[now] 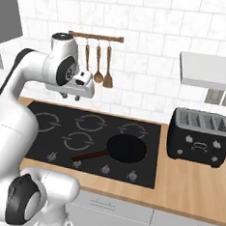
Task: Pick the kettle from the counter and place it on a stove burner. Then turn the burner on.
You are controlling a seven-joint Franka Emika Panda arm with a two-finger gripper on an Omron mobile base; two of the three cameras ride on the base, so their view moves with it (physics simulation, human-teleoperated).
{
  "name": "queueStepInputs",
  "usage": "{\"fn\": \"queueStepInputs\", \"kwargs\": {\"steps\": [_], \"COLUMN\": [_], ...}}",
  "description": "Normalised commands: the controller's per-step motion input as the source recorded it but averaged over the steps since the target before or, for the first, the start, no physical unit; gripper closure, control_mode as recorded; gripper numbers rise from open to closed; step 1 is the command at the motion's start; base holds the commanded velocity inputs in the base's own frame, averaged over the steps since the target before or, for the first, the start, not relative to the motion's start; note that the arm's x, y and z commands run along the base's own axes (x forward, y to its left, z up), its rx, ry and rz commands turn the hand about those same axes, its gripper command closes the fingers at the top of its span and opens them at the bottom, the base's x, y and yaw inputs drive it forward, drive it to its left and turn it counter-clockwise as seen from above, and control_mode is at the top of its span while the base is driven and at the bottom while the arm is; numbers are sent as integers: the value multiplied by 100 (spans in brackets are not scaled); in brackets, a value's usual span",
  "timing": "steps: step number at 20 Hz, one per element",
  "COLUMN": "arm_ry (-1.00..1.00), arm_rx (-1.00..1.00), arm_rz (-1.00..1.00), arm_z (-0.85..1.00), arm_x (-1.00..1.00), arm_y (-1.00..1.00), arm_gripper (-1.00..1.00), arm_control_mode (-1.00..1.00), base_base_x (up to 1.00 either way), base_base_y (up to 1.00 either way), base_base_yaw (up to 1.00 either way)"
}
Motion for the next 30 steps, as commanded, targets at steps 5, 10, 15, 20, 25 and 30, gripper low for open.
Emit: {"fn": "queueStepInputs", "kwargs": {"steps": [5, 10, 15, 20, 25, 30], "arm_ry": [0, -12, -21, -1, 18, 31], "arm_rx": [0, 0, 0, 0, 2, 2], "arm_rz": [-4, -31, -3, 8, 29, 40], "arm_z": [0, -14, -4, -28, -40, -46], "arm_x": [0, -7, -8, 0, 17, 52], "arm_y": [-4, 69, 100, 100, 97, 96], "arm_gripper": [-100, -100, -100, -100, -100, -100], "arm_control_mode": [-100, -100, -100, -100, -100, -100], "base_base_x": [0, 0, 0, 0, 0, 0], "base_base_y": [0, 0, 0, 0, 0, 0], "base_base_yaw": [0, 0, 0, 0, 0, 0]}}
